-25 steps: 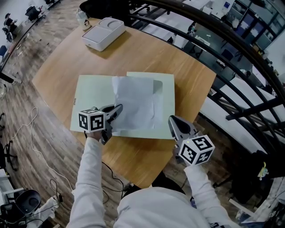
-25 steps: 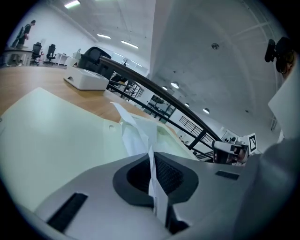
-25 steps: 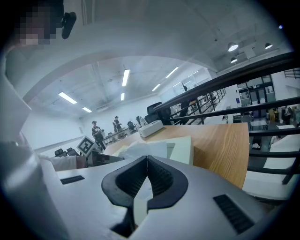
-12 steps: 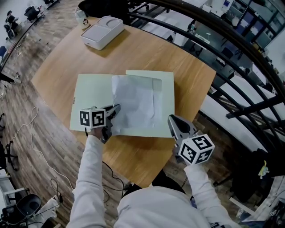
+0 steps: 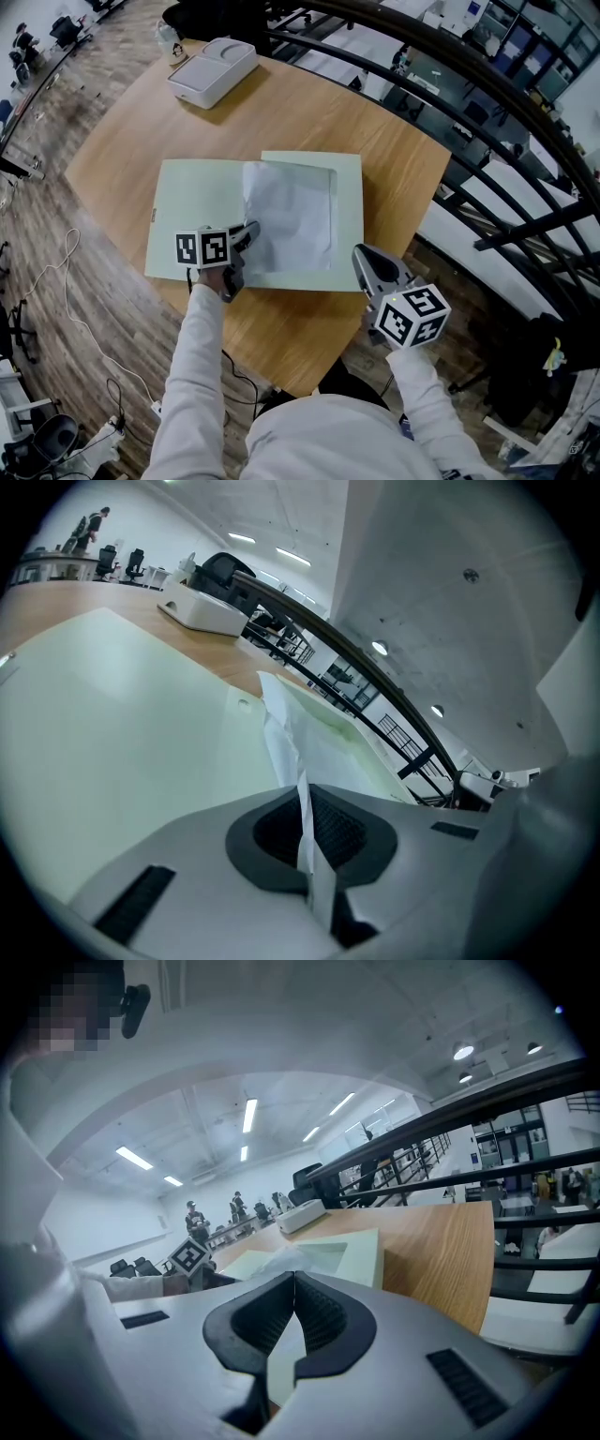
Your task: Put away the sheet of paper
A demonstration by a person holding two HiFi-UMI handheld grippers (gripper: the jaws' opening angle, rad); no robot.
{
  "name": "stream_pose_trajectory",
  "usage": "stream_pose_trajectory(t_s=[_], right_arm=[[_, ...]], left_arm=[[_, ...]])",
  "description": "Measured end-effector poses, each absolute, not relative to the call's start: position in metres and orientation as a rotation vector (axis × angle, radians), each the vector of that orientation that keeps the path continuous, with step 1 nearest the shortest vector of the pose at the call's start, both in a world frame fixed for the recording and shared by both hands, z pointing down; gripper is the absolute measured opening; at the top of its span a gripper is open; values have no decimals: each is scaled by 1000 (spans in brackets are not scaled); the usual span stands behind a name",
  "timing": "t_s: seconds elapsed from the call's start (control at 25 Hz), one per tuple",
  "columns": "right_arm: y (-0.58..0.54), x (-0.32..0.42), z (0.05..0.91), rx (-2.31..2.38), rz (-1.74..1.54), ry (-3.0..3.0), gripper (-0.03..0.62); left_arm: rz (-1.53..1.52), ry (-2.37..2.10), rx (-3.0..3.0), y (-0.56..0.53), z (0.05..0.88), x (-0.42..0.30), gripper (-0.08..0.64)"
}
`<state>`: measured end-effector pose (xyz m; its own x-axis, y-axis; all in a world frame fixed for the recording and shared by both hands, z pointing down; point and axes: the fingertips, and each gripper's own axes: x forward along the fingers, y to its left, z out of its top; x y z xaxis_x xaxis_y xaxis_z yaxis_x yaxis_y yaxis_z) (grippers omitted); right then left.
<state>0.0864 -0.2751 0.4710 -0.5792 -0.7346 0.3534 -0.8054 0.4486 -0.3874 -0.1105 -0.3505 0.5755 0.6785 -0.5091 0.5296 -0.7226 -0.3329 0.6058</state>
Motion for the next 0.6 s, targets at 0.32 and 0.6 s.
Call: stream_pose_trajectory(t_s=[0.32, 0.6], right_arm=[[-275, 88, 469, 1370, 797, -2561, 28], [-276, 90, 469, 1378, 799, -2560, 28]], left_arm=[[294, -927, 1989, -353, 576, -93, 17], [299, -901, 1985, -356, 576, -84, 17]])
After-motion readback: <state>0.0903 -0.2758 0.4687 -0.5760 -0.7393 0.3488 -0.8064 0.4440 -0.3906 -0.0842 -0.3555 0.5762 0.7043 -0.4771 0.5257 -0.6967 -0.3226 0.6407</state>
